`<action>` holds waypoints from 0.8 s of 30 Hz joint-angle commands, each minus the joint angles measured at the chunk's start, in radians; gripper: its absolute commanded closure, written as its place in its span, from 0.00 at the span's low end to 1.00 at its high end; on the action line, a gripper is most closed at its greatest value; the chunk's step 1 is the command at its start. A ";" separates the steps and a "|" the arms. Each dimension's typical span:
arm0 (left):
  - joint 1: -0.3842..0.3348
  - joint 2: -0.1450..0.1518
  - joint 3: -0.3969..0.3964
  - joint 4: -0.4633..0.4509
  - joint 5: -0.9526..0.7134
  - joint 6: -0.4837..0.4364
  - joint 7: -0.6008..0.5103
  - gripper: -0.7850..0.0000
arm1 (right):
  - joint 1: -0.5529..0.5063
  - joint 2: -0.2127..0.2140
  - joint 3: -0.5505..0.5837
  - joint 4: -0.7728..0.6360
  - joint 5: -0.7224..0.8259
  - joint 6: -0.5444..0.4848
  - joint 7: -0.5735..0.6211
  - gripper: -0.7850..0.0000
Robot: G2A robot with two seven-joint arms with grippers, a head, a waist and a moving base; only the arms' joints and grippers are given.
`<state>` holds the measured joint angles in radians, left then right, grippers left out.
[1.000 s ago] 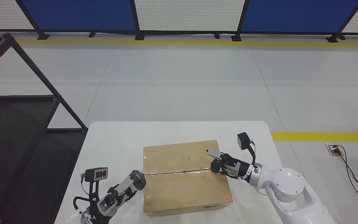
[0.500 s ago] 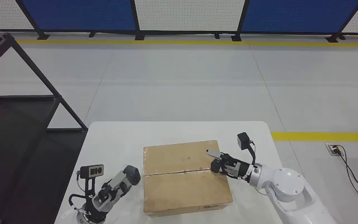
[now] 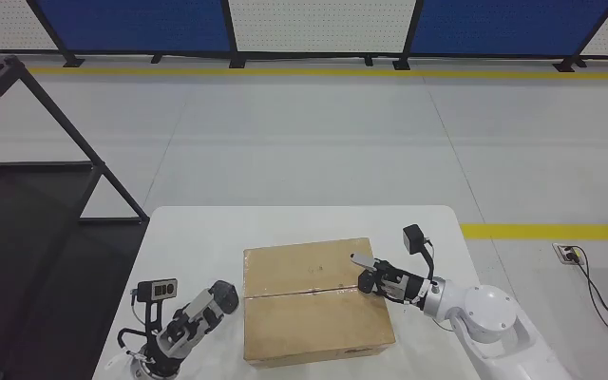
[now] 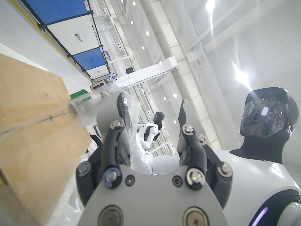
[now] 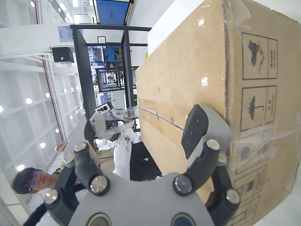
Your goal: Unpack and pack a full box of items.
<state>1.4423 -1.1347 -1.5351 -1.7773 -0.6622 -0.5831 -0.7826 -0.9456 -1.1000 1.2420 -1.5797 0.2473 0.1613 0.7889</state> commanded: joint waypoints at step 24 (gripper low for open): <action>0.087 0.003 -0.123 0.008 -0.205 -0.008 -0.081 0.26 | 0.000 0.000 0.000 0.000 0.000 0.000 0.000 0.00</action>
<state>1.5282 -1.1309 -1.6559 -1.7716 -0.8627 -0.5913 -0.8606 -0.9456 -1.1000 1.2420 -1.5797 0.2473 0.1613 0.7889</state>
